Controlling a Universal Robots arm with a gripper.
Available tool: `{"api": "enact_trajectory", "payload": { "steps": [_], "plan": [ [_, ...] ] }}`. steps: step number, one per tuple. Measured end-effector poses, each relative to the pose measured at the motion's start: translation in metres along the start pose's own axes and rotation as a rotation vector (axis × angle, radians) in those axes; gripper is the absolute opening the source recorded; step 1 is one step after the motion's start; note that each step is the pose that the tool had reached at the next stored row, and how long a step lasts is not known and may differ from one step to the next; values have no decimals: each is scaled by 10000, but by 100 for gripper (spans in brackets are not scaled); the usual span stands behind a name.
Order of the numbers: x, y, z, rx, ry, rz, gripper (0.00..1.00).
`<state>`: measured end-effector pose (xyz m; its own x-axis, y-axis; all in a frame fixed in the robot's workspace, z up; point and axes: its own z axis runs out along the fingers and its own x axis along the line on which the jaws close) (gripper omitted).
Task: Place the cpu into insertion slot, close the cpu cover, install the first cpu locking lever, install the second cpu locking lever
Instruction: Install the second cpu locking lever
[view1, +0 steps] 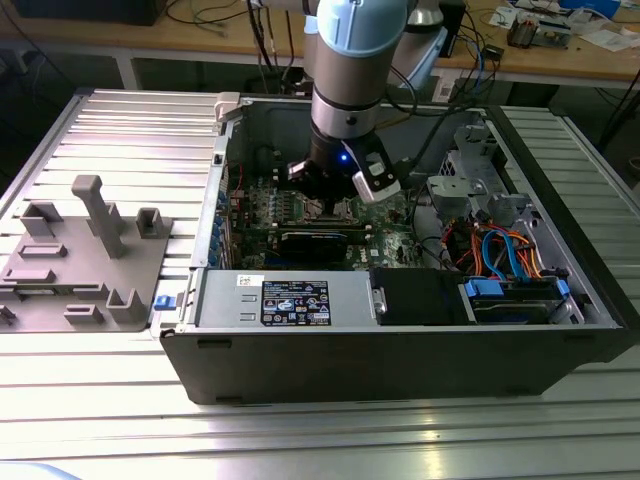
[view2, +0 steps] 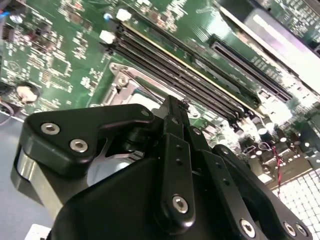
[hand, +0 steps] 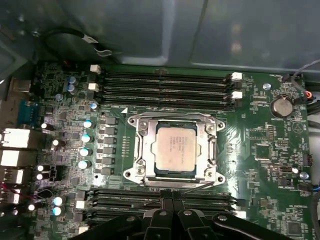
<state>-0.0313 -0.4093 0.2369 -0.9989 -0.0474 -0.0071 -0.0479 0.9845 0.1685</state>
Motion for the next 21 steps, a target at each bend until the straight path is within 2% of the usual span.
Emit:
{"api": "enact_trajectory", "payload": {
  "steps": [3,9,21],
  "plan": [
    [77,-8,22,-23,-2,-2,11],
    [144,-29,126,-23,-1,-1,11],
    [300,-36,236,-25,-2,-1,11]
  ]
}}
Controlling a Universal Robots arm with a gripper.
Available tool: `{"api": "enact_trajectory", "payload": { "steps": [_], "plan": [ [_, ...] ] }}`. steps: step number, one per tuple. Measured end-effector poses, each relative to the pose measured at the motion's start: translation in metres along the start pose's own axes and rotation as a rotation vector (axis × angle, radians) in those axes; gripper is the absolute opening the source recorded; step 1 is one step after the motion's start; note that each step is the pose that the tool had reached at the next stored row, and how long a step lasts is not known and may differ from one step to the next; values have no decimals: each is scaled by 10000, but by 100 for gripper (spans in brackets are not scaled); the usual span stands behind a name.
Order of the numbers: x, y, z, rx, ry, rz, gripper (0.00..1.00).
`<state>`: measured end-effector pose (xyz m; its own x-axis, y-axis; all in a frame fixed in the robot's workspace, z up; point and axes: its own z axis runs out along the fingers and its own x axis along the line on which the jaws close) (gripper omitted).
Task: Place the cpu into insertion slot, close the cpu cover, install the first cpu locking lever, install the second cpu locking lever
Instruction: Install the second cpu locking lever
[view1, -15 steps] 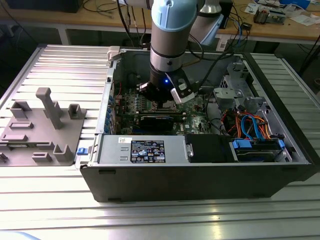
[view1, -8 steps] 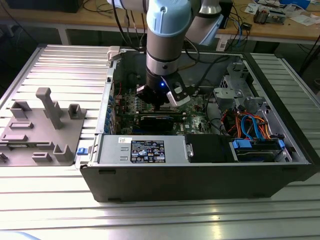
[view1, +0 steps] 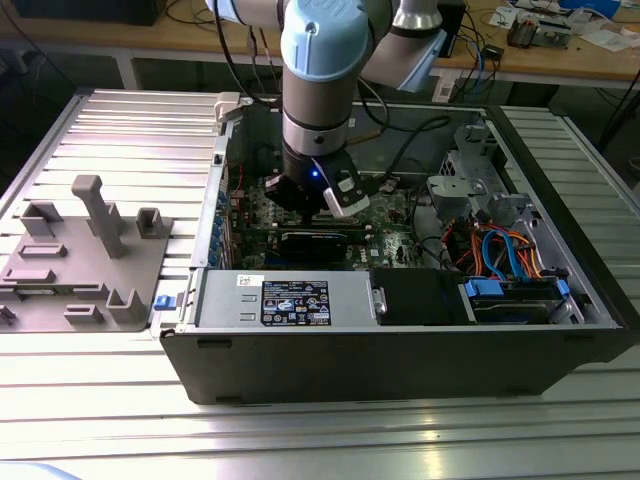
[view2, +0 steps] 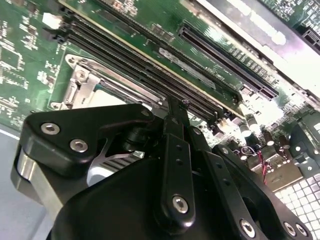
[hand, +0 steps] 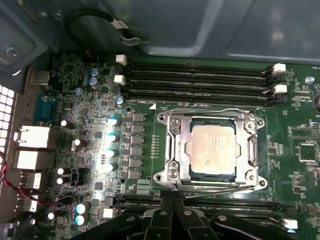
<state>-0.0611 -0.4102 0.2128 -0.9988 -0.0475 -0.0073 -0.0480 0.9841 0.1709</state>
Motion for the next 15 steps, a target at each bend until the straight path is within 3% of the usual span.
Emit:
{"api": "enact_trajectory", "payload": {
  "steps": [8,15],
  "plan": [
    [35,99,71,0,0,0,11],
    [52,118,136,-31,5,0,11]
  ]
}}
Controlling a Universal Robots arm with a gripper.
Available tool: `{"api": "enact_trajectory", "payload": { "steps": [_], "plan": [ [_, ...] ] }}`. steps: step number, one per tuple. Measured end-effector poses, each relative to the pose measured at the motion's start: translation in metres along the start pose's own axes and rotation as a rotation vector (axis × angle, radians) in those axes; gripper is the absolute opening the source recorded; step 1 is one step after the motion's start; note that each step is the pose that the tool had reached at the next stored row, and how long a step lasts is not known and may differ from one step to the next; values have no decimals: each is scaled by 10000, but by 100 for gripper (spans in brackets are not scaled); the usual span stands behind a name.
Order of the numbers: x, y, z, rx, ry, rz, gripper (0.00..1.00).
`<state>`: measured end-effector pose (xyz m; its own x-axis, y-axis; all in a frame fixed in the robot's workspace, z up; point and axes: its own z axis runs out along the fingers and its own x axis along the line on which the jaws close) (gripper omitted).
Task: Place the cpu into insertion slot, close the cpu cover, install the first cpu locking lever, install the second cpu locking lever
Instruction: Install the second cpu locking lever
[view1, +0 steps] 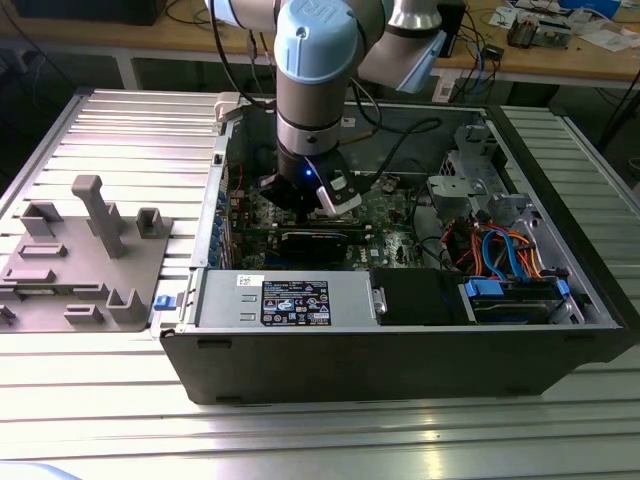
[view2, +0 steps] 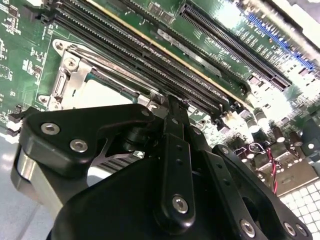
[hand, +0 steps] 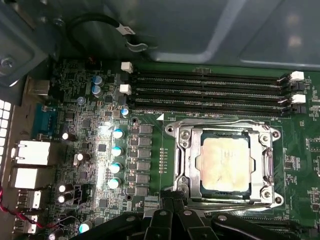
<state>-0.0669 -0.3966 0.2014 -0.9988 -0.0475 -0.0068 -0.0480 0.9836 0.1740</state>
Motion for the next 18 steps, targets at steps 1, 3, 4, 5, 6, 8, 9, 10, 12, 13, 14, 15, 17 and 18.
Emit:
{"api": "enact_trajectory", "payload": {
  "steps": [1,3,4,5,6,8,9,10,12,13,14,15,17,18],
  "plan": [
    [-3,9,12,-28,-20,0,11],
    [-2,15,8,-31,-7,-2,11],
    [-2,15,9,-35,-8,-3,11],
    [-1,15,9,-36,-8,-1,11],
    [-1,17,0,-21,-13,-1,11],
    [0,25,-47,67,-8,1,11],
    [-1,33,-93,149,-4,-1,11],
    [-3,37,-120,199,-2,-1,11],
    [-11,43,-152,313,3,4,11],
    [-21,44,-159,348,4,10,11],
    [-35,43,-160,373,7,14,11],
    [-48,43,-160,384,11,17,11],
    [-82,42,-160,402,28,20,11],
    [-104,48,-159,416,42,22,11]
  ]
}}
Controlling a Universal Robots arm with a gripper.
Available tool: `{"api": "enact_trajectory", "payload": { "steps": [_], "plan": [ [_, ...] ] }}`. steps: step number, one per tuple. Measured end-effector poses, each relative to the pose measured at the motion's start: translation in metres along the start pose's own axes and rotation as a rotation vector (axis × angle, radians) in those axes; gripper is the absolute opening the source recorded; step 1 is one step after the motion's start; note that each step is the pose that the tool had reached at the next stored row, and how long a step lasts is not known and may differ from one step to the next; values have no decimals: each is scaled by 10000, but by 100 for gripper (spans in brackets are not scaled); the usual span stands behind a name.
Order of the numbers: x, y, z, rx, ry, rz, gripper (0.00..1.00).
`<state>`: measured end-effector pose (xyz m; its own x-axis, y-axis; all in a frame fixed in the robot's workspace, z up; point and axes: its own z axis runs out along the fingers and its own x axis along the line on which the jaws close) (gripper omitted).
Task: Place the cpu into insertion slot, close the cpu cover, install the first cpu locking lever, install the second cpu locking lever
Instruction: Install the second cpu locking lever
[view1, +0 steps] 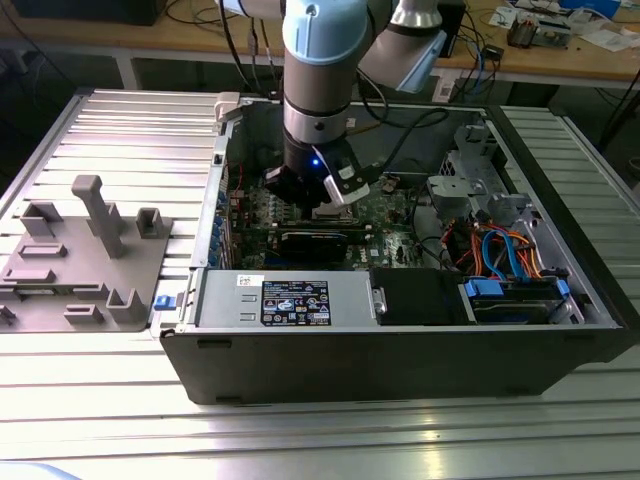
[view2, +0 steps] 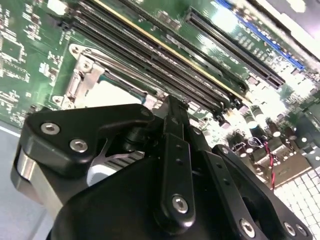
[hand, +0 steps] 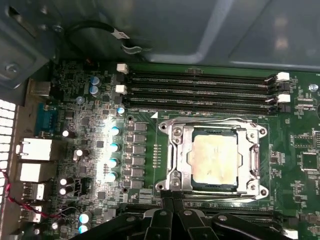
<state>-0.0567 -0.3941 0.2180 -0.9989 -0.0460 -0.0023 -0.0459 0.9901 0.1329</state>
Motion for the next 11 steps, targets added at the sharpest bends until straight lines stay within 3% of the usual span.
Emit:
{"api": "enact_trajectory", "payload": {
  "steps": [7,11],
  "plan": [
    [-139,117,16,374,91,10,11],
    [-197,186,26,503,138,17,11]
  ]
}}
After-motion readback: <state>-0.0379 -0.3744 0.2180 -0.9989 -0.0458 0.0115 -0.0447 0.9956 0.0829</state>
